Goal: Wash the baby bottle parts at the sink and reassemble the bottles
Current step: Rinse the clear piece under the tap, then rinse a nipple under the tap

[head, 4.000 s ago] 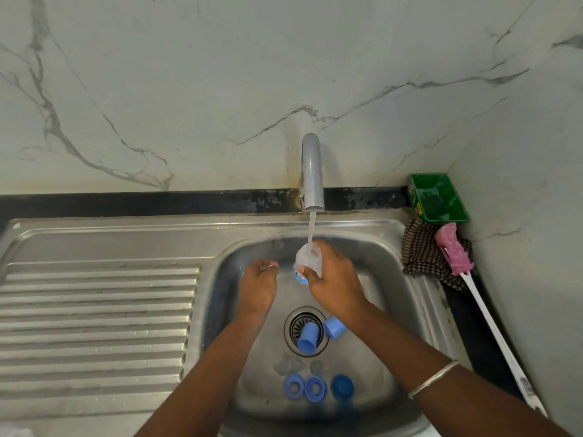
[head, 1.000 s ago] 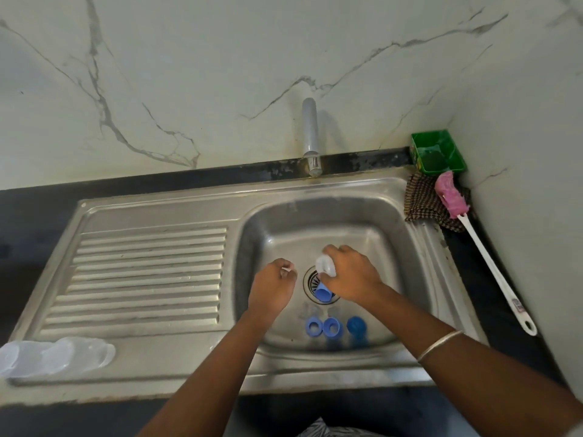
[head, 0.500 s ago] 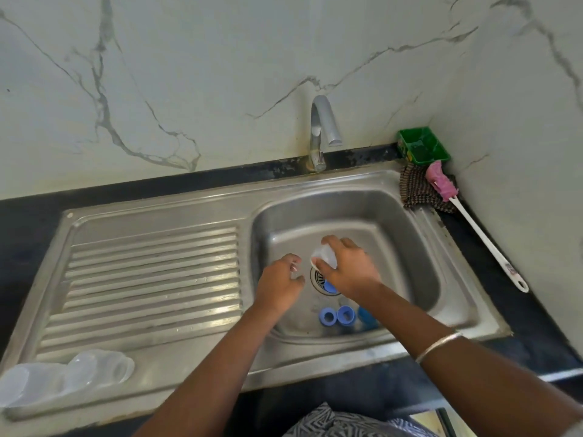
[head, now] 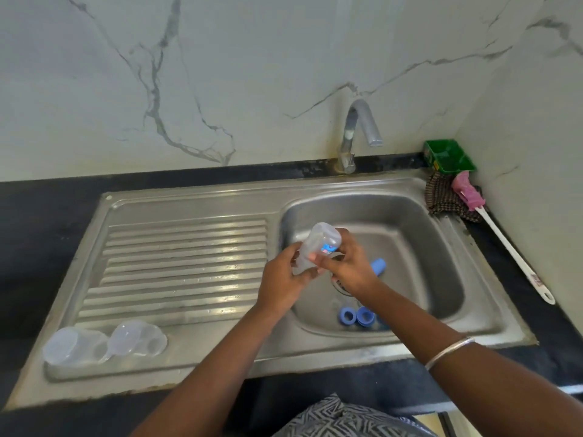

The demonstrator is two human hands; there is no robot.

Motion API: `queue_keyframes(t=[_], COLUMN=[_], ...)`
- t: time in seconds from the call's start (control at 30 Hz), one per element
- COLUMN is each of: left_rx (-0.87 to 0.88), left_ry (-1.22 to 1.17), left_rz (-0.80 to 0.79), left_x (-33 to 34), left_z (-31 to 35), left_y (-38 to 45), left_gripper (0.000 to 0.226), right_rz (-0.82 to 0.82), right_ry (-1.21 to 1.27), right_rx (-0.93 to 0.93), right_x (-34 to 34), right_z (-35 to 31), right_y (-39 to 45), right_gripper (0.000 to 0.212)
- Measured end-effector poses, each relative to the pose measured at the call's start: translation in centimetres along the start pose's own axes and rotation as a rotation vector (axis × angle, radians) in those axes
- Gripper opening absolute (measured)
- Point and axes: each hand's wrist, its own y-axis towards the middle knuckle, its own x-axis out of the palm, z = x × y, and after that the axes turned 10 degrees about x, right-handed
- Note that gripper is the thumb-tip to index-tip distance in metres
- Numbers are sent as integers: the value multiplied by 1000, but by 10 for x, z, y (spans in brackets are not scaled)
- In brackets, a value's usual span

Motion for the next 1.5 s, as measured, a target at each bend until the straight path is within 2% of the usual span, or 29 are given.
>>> queue_keyframes(t=[0.17,0.27,0.33,0.4,0.5,0.6,0.73,0.83,0.93,1.1,1.23,1.3,1.4,1.5], left_rx=[-118,-177,-175,-114,23,113,115,52,-35,-84,-157,-162,-37,45], left_ry=[127,280,466,581,518,481,435,439,470,486,441,457,499,541], left_rz=[6,45,12,-84,-223,-275,-247,-280,-291,-276,-290,-283,-217,-146], left_x=[-35,-51,-60,-62,-54,-43,-36,-33,-30,-27,-25,-24,-21,-16], left_z=[-18,-29,-34,-38,-37,-33,-27,-24,-24,-24,-25,-26,-26,-24], left_y=[-41,-71,-88,-100,-112,-117,-117,-115,-114,-113,-111,-109,-101,-87], left_gripper=[57,38,27,31,39,42,41,41,35,32,38,43,47,35], right_rz=[-2,-43,-178,-369,-589,-671,-723,-753,-765,-782,-800,-794,-748,-618], right_ry=[-157,-309,-391,-512,-712,-846,-972,-1029,-1056,-1082,-1080,-1050,-912,-640], right_rx=[-71,-236,-344,-397,-431,-474,-497,-501,-492,-485,-478,-446,-382,-306], right_x=[36,67,92,116,144,160,170,172,172,172,170,163,137,95], right_z=[0,-10,-18,-26,-34,-36,-34,-31,-27,-24,-17,-19,-25,-22], right_y=[-1,-12,-20,-27,-29,-29,-29,-31,-34,-36,-35,-33,-26,-12], right_gripper=[55,62,67,70,66,68,68,70,70,68,97,105,92,56])
